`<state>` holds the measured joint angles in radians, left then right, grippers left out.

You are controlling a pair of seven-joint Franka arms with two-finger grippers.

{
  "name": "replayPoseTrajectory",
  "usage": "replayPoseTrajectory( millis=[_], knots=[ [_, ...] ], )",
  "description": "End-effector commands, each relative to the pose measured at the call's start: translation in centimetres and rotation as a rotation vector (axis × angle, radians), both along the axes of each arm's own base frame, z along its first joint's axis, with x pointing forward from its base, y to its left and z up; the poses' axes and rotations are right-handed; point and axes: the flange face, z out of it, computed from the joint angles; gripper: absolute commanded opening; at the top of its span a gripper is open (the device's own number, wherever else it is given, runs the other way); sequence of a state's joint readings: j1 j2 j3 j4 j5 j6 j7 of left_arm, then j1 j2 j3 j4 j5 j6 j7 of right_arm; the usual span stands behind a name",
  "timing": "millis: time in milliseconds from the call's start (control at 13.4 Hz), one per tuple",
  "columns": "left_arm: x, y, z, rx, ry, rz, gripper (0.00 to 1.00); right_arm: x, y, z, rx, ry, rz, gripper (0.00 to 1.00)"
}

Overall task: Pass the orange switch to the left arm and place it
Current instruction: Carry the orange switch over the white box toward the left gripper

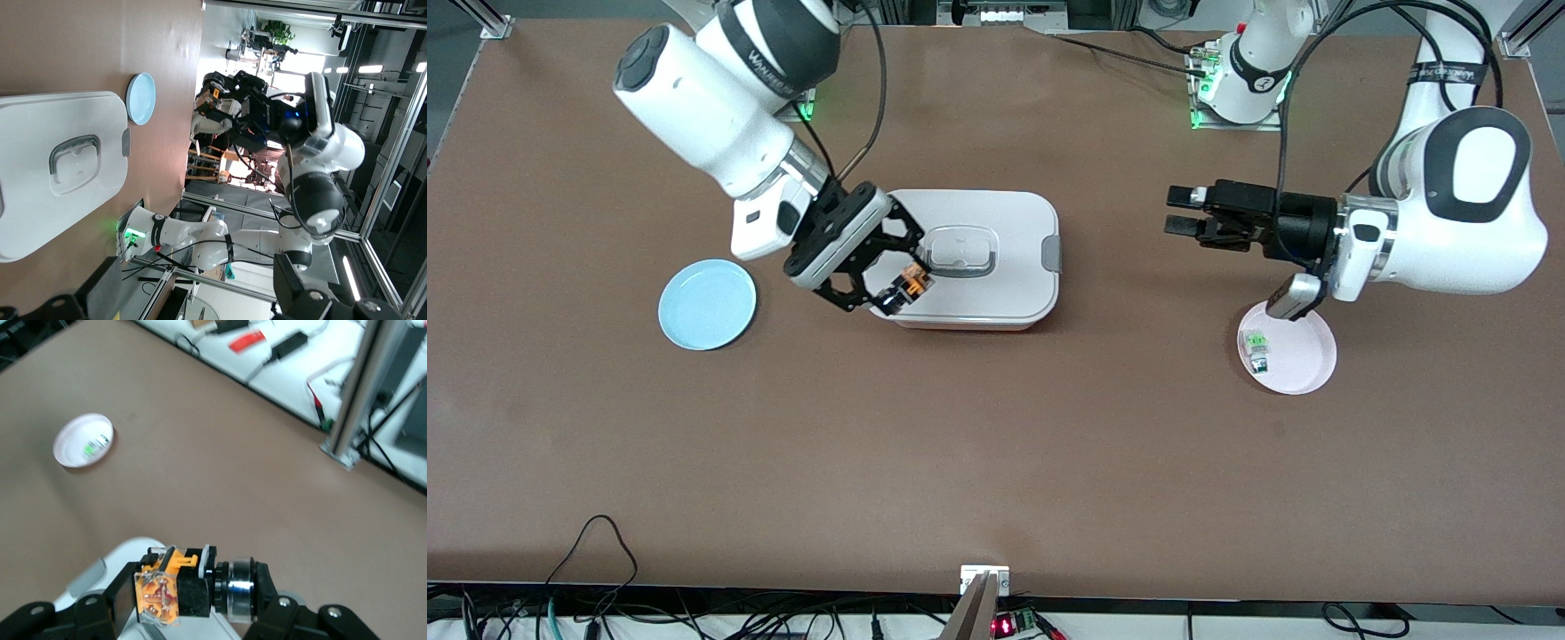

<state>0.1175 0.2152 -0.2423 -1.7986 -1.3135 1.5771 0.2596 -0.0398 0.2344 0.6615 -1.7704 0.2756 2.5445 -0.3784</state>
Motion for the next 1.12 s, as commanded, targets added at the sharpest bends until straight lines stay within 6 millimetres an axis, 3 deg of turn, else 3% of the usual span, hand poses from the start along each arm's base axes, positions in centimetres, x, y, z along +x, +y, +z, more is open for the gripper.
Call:
replayPoseTrajectory(
  millis=[0,149,298,596,745,1043],
  knots=[
    [-0.4,-0.9,0.5,-0.029,0.013,0.047,0.95,-1.0,3.4,1.2,0.114,-0.066,0.014,0.0],
    [-0.1,-1.5,0.4,-0.055,0.061,0.078,0.94,-2.4,5.8,1.8,0.177,-0.093,0.028,0.0],
    [-0.2,-3.6,0.1,-0.029,0.066,0.097,0.95,-4.4,8.8,2.2,0.278,-0.111,0.004,0.0],
    [-0.5,-5.7,0.2,-0.057,0.11,0.112,0.94,-8.4,14.4,0.9,0.459,-0.197,-0.05,0.0],
    [-0.5,-6.4,0.4,-0.057,0.163,0.127,0.94,-9.7,15.7,1.3,0.502,-0.2,-0.062,0.0],
    [-0.7,-6.2,0.6,-0.054,0.181,0.125,0.91,-9.9,15.9,1.6,0.509,-0.2,-0.061,0.0]
  ],
)
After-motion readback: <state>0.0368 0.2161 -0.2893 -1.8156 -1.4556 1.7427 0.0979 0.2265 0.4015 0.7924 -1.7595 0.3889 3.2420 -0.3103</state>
